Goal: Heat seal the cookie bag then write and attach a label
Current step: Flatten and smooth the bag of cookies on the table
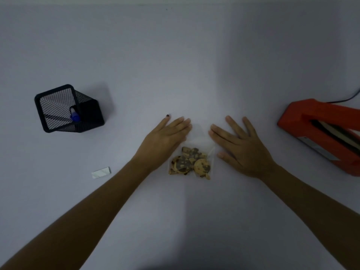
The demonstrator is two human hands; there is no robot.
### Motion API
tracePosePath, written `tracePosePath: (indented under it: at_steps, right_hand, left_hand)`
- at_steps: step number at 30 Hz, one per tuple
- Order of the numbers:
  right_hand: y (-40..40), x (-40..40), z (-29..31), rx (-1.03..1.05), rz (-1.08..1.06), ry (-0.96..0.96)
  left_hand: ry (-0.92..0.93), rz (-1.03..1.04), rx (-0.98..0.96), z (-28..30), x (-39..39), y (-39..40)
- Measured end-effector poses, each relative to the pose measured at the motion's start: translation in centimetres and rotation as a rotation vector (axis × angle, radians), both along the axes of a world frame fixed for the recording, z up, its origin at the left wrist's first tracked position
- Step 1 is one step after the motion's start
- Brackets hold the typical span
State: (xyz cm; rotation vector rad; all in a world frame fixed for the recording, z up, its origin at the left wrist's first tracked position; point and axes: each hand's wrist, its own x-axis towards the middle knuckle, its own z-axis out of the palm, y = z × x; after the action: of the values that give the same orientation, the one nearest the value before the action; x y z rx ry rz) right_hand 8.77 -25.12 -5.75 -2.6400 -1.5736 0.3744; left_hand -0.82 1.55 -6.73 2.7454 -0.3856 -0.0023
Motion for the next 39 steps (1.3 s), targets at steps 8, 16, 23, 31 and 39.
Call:
tracePosePath:
  at_steps: [8,16,23,31,39]
  right_hand:
    - [0.6,-0.3,0.0,0.204,-0.119,0.071]
    - [7.4,-1.7,1.0,0.341,-0.673,0.211]
    - [7.4,-0.9,1.1,0.125,-0.69,0.242]
    - [3.6,-0.4,1.3,0.176,-0.755,0.309]
    - [3.3,-0.4,1.0,0.189,-0.748,0.375]
  left_hand:
    - [0.118,-0.069,0.104,-0.5,-0.1,1.4]
    - [0.109,-0.075,0.091,-0.5,-0.2,1.4]
    - [0.095,-0.042,0.05,-0.4,-0.2,1.3]
    - [0.132,-0.031,0.038,-0.3,-0.1,1.1]
    - [0.203,0.032,-0.068,1.2,-0.1,0.3]
